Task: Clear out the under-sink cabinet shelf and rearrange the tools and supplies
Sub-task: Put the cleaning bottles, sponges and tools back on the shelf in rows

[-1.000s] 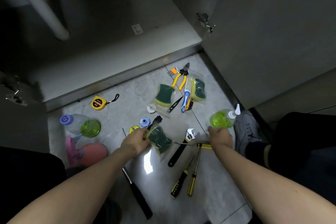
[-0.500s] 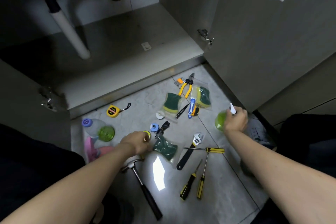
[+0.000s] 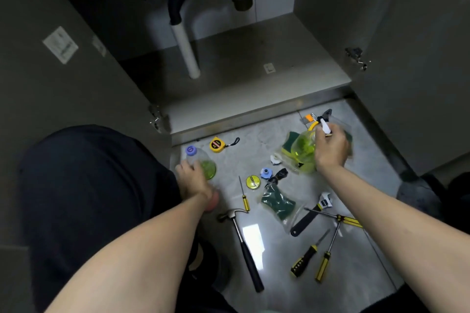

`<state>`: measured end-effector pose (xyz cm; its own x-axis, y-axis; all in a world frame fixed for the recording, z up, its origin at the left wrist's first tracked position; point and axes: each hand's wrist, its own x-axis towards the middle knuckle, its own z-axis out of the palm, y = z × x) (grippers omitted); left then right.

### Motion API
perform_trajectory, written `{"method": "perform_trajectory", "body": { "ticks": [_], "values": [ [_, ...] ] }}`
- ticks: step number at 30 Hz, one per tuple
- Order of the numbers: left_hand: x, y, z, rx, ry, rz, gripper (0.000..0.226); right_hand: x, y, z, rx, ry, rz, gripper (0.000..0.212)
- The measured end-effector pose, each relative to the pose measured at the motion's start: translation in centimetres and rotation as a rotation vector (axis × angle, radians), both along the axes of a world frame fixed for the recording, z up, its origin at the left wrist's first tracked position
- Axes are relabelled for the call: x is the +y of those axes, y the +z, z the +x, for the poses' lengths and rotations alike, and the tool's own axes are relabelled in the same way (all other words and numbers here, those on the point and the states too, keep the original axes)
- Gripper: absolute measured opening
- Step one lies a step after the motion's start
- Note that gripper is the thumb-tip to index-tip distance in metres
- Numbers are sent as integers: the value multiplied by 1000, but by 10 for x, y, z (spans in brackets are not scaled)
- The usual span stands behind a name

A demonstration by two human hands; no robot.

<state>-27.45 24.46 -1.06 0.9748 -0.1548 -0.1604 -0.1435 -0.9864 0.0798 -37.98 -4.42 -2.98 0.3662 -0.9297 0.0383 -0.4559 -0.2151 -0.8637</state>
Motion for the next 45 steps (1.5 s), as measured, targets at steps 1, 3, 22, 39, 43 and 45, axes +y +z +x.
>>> {"method": "perform_trajectory", "body": {
  "ticks": [1,3,22,39,43,45],
  "values": [
    [-1,-1,-2,32,125,-95,49,4,1,3,-2,27,4,21],
    [-2,-6,0,104,232,-91,43,10,4,6,6,76,21,20],
    [-127,3,75,246,-383,-246,20,-1,8,30,9,99,214,3],
    [-169,-17,167,92,-465,-54,60,-34,-13,173,-121,292,622,21],
    [-159,-13,168,71,-417,-86,52,-34,-25,195,-61,347,640,21],
    [-144,-8,171,101,-377,-64,48,-32,-32,200,-48,330,688,19]
  ]
}}
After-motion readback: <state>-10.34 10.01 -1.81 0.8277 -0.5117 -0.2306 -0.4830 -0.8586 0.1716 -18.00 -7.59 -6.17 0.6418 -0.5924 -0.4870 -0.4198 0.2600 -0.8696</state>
